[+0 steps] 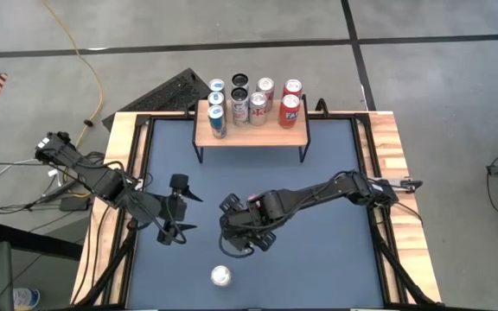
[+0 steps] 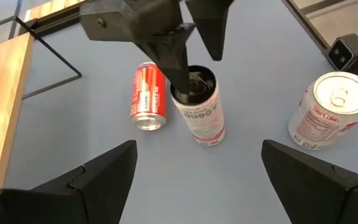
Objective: Place canned beverage on shelf
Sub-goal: Put the pink soda can on the shelf aligned with the other pink soda can
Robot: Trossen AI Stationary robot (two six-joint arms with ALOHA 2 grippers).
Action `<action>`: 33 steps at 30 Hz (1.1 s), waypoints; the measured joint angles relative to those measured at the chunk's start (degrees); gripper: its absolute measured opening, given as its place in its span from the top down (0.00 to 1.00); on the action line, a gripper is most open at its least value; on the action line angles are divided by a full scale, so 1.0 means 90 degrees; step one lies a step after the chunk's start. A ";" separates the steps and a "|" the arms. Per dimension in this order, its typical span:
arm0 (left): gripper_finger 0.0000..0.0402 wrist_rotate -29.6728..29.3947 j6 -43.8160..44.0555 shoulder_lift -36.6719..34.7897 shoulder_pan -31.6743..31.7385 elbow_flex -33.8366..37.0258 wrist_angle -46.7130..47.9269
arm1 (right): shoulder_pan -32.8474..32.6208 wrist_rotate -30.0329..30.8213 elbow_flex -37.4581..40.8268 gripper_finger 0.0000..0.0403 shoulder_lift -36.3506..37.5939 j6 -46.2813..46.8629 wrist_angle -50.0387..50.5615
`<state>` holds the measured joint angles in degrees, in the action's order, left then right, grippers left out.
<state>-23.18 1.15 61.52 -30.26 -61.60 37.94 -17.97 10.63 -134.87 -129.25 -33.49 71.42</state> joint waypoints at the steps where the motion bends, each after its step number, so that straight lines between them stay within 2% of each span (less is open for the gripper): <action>1: 0.17 0.0011 0.0014 0.0000 0.0000 0.0000 -0.0004 | 0.0000 -0.0001 0.0000 0.20 0.0000 -0.0028 0.0004; 11: 0.17 0.0029 0.0021 0.0000 0.0000 0.0000 0.0017 | 0.0243 -0.0195 0.0019 0.20 -0.0049 -0.0506 -0.0229; 26: 0.17 -0.0005 0.0131 0.0000 0.0000 0.0000 0.0068 | 0.0418 -0.1181 0.0019 0.20 -0.0049 -0.0501 -0.0277; 33: 0.17 -0.0012 0.0169 0.0000 0.0000 0.0000 0.0075 | 0.0489 -0.1175 0.0019 0.21 -0.0317 -0.0472 -0.0307</action>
<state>-23.29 2.68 61.52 -30.26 -61.60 38.61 -13.56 0.06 -134.70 -132.11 -37.74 68.65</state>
